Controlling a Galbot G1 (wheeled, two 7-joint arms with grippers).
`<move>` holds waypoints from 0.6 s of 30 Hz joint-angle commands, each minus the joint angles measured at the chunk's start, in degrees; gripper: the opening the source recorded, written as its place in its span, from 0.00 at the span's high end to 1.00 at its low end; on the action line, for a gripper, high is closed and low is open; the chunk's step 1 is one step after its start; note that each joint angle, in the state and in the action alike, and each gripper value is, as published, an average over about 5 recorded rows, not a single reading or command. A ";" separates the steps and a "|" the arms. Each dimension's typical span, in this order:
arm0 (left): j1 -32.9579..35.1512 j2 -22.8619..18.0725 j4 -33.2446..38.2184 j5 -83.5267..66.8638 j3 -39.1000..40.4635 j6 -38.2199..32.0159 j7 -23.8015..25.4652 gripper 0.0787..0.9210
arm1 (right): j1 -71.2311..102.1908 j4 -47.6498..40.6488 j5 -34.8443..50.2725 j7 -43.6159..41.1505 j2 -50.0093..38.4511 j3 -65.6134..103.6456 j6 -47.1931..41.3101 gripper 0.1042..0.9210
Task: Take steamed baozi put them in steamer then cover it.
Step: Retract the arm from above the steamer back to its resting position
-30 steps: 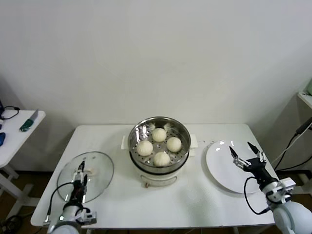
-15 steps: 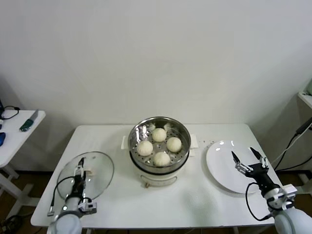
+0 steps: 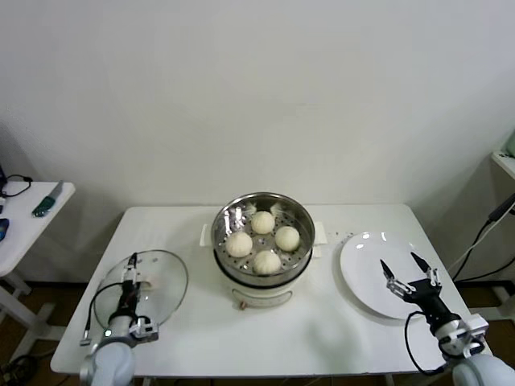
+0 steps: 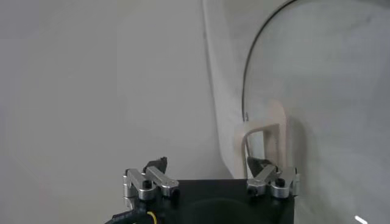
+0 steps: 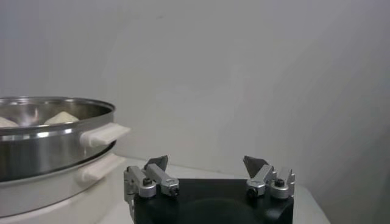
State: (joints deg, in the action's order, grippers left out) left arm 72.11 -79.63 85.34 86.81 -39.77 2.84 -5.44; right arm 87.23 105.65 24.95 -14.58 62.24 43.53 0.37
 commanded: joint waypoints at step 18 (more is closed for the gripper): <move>1.08 0.67 0.05 -7.09 0.62 -1.07 -0.34 0.71 | -0.47 -1.07 -2.63 -0.55 1.91 -0.11 0.73 0.12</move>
State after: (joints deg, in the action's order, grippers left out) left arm 72.68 -79.23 84.40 82.80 -39.29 1.81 -5.43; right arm 86.80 104.83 22.76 -15.10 63.92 43.34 0.92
